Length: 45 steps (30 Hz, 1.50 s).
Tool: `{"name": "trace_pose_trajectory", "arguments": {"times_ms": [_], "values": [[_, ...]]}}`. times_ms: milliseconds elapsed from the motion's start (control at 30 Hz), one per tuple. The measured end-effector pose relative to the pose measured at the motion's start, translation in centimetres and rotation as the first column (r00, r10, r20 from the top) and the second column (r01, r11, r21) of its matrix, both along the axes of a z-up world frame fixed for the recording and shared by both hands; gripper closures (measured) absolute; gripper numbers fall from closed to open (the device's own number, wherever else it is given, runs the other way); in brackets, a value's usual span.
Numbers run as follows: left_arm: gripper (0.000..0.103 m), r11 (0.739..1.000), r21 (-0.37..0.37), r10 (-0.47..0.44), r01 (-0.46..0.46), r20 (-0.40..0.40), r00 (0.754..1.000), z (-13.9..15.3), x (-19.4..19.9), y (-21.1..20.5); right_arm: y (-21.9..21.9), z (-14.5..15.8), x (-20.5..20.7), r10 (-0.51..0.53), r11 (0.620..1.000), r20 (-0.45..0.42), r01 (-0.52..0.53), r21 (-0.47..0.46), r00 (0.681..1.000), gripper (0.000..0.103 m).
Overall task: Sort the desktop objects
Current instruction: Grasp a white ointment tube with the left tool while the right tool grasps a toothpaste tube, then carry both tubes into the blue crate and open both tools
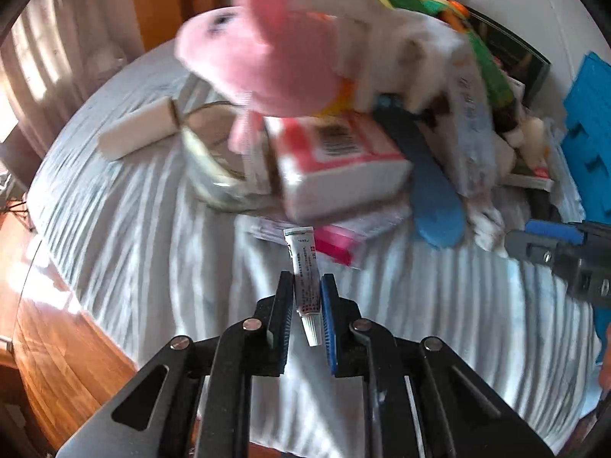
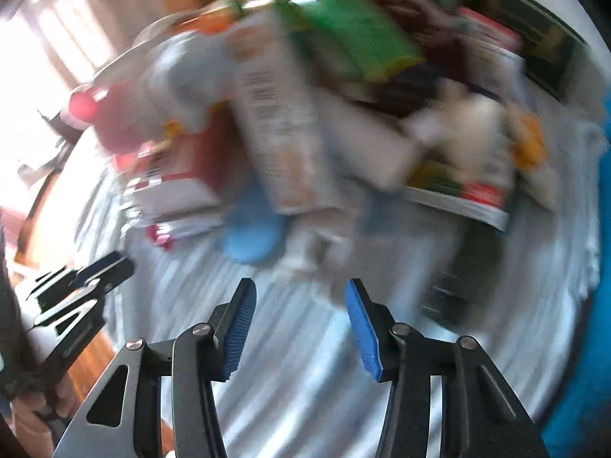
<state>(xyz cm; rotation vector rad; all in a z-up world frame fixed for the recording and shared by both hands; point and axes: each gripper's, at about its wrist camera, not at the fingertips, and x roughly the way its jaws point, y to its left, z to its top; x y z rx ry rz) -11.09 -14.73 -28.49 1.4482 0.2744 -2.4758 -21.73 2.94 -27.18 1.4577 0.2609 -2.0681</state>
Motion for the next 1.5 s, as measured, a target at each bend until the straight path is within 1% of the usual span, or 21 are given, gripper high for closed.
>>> {"name": "trace_pose_trajectory", "arguments": {"times_ms": [100,167,233,300,367,433,467,500,533,567,600,667,733,900,967,1033,1067,1200,1333,1467,1500], "values": [[0.089,0.999,0.017,0.036,-0.036,0.003,0.999,-0.4,0.7,-0.9,-3.7,-0.3,0.7,0.115,0.993,-0.026,-0.115,-0.017,0.993,0.056],[0.089,0.998,0.029,0.048,-0.048,0.004,0.999,-0.6,1.9,-1.6,-6.2,-0.8,1.0,0.202,0.979,-0.046,-0.203,-0.011,0.978,0.059],[0.089,0.997,0.044,0.057,-0.057,0.004,0.998,-0.9,1.9,-1.8,-8.6,-1.5,1.0,0.289,0.957,-0.077,-0.288,0.02,0.954,0.059],[0.089,0.996,0.053,0.066,-0.066,-0.003,0.998,-1.1,2.6,-2.0,-10.5,-2.0,1.3,0.36,0.933,-0.11,-0.355,0.064,0.926,0.059],[0.089,0.996,0.057,0.071,-0.071,-0.008,0.997,-1.3,1.9,-1.6,-12.0,-2.5,1.5,0.413,0.91,-0.128,-0.404,0.09,0.902,0.059],[0.089,0.995,0.067,0.079,-0.078,-0.01,0.997,-1.6,1.6,-1.3,-12.7,-3.3,1.3,0.456,0.89,-0.122,-0.447,0.095,0.882,0.057],[0.089,0.994,0.074,0.083,-0.082,-0.011,0.996,-1.8,1.6,-1.2,-13.1,-3.4,1.4,0.471,0.882,-0.139,-0.461,0.102,0.871,0.057],[0.089,0.993,0.083,0.089,-0.088,-0.009,0.996,-1.9,1.6,-1.0,-13.4,-3.7,1.4,0.488,0.872,-0.12,-0.477,0.111,0.865,0.061],[0.089,0.992,0.091,0.091,-0.09,-0.008,0.996,-2.0,1.7,-1.0,-13.6,-4.1,1.4,0.492,0.869,-0.089,-0.483,0.109,0.866,0.064],[0.089,0.991,0.096,0.092,-0.091,-0.01,0.996,-2.0,1.8,-0.8,-13.5,-4.3,1.5,0.493,0.869,-0.058,-0.487,0.094,0.868,0.071],[0.089,0.991,0.098,0.093,-0.092,-0.01,0.996,-2.0,1.9,-0.5,-13.4,-4.5,1.8,0.498,0.864,-0.029,-0.494,0.101,0.866,0.074],[0.089,0.991,0.1,0.089,-0.088,-0.008,0.996,-1.8,2.1,-0.3,-13.0,-4.5,2.6,0.502,0.86,-0.012,-0.497,0.119,0.865,0.075],[0.089,0.991,0.108,0.082,-0.081,-0.004,0.997,-1.6,2.3,0.0,-12.4,-4.5,2.8,0.491,0.867,0.02,-0.491,0.087,0.871,0.075],[0.089,0.992,0.104,0.073,-0.073,0.003,0.997,-1.3,2.6,0.8,-11.8,-4.3,4.0,0.491,0.865,-0.011,-0.486,0.122,0.871,0.076],[0.089,0.993,0.098,0.065,-0.065,0.004,0.998,-0.9,2.6,2.3,-11.5,-4.3,4.2,0.49,0.865,-0.034,-0.482,0.14,0.871,0.078],[0.089,0.996,0.081,0.047,-0.046,-0.001,0.999,-0.2,3.6,2.8,-11.0,-4.0,4.6,0.474,0.874,-0.04,-0.464,0.143,0.88,0.086],[0.089,0.996,0.077,0.042,-0.041,-0.006,0.999,0.1,3.7,3.1,-10.6,-3.8,4.6,0.461,0.882,-0.034,-0.453,0.128,0.887,0.089],[0.089,0.998,0.069,0.016,-0.013,-0.036,0.999,2.2,4.1,4.5,-9.8,-2.2,3.6,0.391,0.919,-0.032,-0.389,0.054,0.92,0.09],[0.089,0.998,0.061,-0.01,0.015,-0.07,0.998,4.4,4.2,5.4,-8.5,0.4,2.6,0.323,0.946,-0.047,-0.323,-0.004,0.945,0.09],[0.089,0.998,0.027,-0.051,0.055,-0.124,0.991,7.5,4.7,6.4,-6.6,3.3,2.2,0.251,0.966,-0.082,-0.255,-0.036,0.964,0.09],[0.089,0.997,0.02,-0.067,0.071,-0.145,0.987,8.8,4.3,6.6,-5.8,4.3,2.0,0.23,0.971,-0.093,-0.234,-0.045,0.969,0.09]]}}
